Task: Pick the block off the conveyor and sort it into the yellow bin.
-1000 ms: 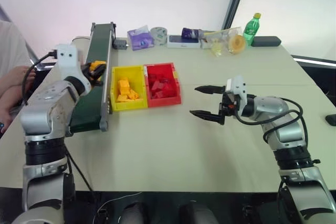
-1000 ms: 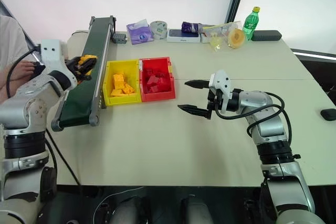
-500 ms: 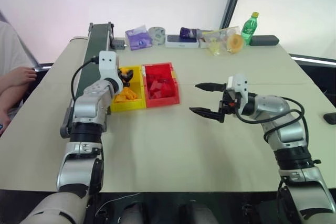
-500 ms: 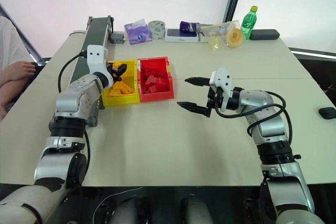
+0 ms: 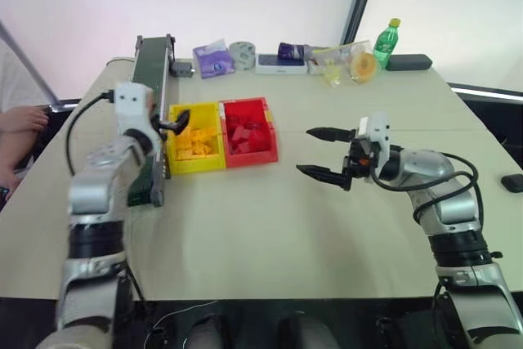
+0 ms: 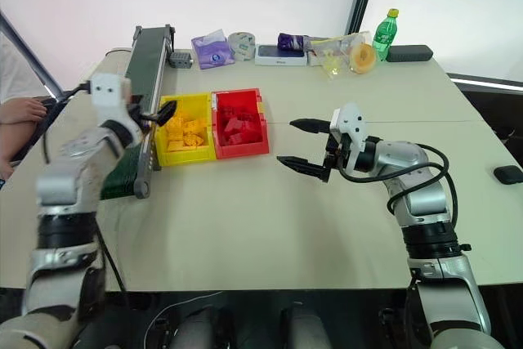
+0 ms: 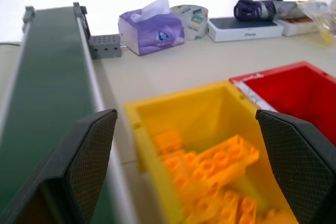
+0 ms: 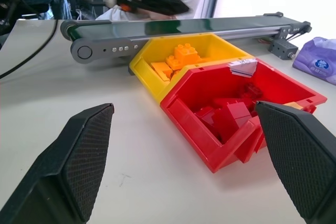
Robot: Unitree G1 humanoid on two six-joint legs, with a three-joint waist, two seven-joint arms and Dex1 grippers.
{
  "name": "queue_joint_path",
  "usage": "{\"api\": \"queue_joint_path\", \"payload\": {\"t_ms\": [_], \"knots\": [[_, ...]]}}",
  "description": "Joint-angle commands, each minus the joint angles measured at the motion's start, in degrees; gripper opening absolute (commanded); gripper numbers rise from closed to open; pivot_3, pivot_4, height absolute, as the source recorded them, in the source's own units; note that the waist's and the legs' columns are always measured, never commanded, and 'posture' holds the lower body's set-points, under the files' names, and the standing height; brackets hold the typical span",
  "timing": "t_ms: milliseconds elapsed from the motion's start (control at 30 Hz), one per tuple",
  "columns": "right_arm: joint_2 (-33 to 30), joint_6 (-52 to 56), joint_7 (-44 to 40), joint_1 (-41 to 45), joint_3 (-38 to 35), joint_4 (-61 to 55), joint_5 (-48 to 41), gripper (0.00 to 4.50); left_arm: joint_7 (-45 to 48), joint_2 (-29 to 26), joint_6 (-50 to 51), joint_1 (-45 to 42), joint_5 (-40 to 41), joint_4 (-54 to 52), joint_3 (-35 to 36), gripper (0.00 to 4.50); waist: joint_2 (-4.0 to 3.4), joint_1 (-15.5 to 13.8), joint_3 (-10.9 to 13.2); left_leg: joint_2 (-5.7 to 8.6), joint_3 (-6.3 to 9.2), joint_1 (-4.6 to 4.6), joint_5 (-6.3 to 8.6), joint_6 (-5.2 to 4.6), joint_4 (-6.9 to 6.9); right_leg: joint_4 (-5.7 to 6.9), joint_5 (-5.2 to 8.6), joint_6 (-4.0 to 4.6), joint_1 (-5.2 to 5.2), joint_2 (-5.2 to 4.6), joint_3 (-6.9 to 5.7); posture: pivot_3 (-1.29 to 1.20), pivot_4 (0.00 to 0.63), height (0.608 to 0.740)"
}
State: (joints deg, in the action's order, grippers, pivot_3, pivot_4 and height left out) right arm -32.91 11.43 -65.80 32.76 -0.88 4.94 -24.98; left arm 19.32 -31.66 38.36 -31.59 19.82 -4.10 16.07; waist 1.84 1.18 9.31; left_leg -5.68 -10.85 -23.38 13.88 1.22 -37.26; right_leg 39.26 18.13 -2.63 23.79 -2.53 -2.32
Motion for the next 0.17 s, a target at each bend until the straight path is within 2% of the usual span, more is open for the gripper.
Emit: {"api": "queue_joint_path", "payload": {"t_ms": [33,167], "knots": [[-0.7,-1.3,-0.8,0.7,-1.4,-0.1,-0.5,4.50,7.1,-7.3,-1.1,6.9,1.6,-5.7,5.3,4.46,0.00,-0.1,0.0,0.00,0.01,0.00,0.00,0.00,0.00,0.00,0.00,0.00,-0.01,-0.01,0.00,0.00,0.150,0.740],[-0.4,-1.7,-1.4,1.3,-1.1,0.9,-0.4,4.50,15.9,-12.8,-5.2,17.1,4.6,-6.0,12.6,4.46,0.00,-0.3,0.0,-0.03,0.02,0.00,0.01,-0.01,0.01,0.00,0.00,0.01,-0.02,-0.10,-0.02,0.00,0.150,0.740]]}}
